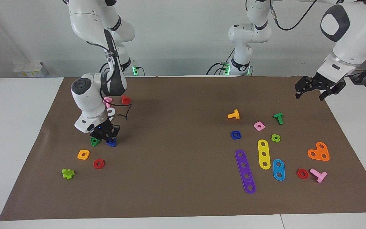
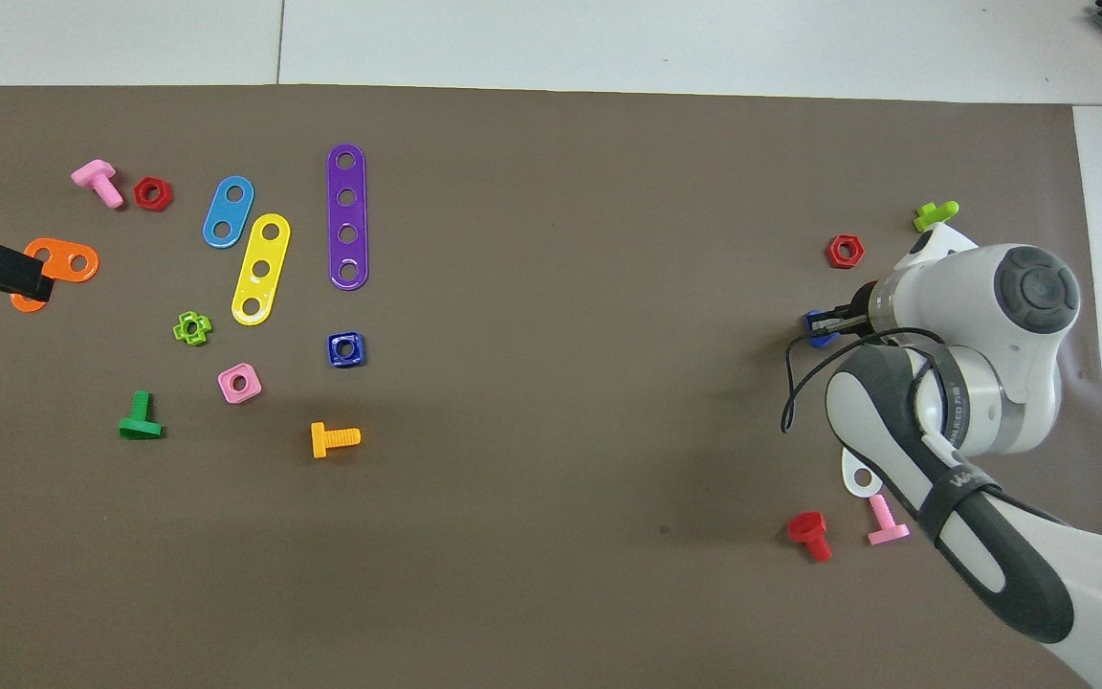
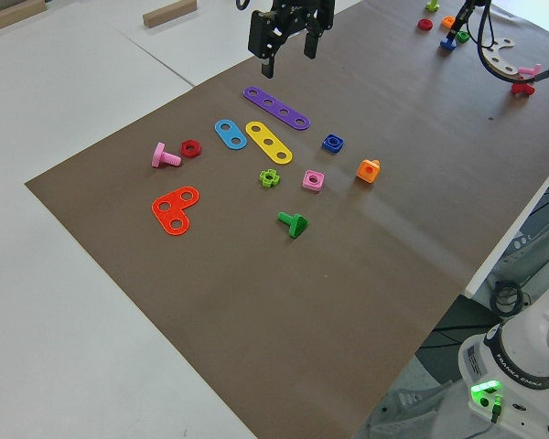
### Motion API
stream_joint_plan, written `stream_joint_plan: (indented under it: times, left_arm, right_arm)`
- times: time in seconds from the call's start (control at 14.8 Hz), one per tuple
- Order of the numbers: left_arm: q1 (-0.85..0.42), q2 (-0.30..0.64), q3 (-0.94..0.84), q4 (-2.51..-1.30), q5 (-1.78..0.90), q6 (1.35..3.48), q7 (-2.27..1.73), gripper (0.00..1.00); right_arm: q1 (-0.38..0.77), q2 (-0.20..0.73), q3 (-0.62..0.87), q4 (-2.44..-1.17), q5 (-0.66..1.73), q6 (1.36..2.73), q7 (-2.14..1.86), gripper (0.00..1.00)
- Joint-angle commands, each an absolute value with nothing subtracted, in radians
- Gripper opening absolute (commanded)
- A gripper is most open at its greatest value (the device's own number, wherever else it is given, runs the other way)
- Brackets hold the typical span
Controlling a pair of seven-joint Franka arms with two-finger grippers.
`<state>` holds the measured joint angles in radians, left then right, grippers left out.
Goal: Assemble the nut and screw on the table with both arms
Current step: 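Close the right gripper on the blue bolt and lift it, then carry the blue bolt with the right gripper toward the table centre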
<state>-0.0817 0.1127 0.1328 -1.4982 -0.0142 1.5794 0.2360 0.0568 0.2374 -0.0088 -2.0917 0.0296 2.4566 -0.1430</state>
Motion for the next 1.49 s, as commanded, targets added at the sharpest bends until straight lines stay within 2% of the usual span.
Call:
stream_joint_plan:
  times: [0.0, 0.2, 0.27, 0.47, 0.61, 0.88, 1.02, 1.15, 1.42]
  left_arm:
    - [-0.077, 0.083, 0.129, -1.534, 0.006, 1.6, 0.249, 1.0]
    - [-0.077, 0.083, 0.129, -1.534, 0.006, 1.6, 0.249, 1.0]
    - [-0.077, 0.083, 0.129, -1.534, 0.006, 1.6, 0.249, 1.0]
    - [-0.077, 0.083, 0.129, -1.534, 0.006, 1.6, 0.249, 1.0]
    - [-0.077, 0.083, 0.129, -1.536, 0.006, 1.6, 0.249, 1.0]
    - [-0.077, 0.083, 0.129, -1.535, 0.006, 1.6, 0.249, 1.0]
    - [-0.077, 0.083, 0.129, -1.534, 0.006, 1.6, 0.249, 1.0]
    - [-0.08, 0.083, 0.127, -1.534, 0.006, 1.598, 0.244, 1.0]
    - [-0.092, 0.077, 0.124, -1.532, 0.006, 1.603, 0.242, 1.0]
  right_arm:
    - [0.058, 0.219, 0.0, -1.996, 0.049, 2.355, -0.056, 0.0]
    - [0.124, 0.221, 0.006, -1.827, 0.046, 2.16, 0.084, 0.0]
    - [0.171, 0.225, 0.006, -1.787, 0.034, 2.14, 0.166, 0.0]
    - [0.322, 0.262, 0.006, -1.75, 0.031, 2.225, 0.395, 0.0]
    - [0.427, 0.34, 0.002, -1.662, 0.026, 2.227, 0.513, 0.0]
    - [0.555, 0.478, 0.003, -1.51, -0.031, 2.226, 0.736, 0.0]
    - [0.629, 0.59, -0.002, -1.409, -0.076, 2.23, 0.854, 0.0]
    - [0.647, 0.665, 0.006, -1.341, -0.145, 2.236, 0.922, 0.0]
    - [0.672, 0.681, 0.005, -1.348, -0.15, 2.284, 0.934, 0.0]
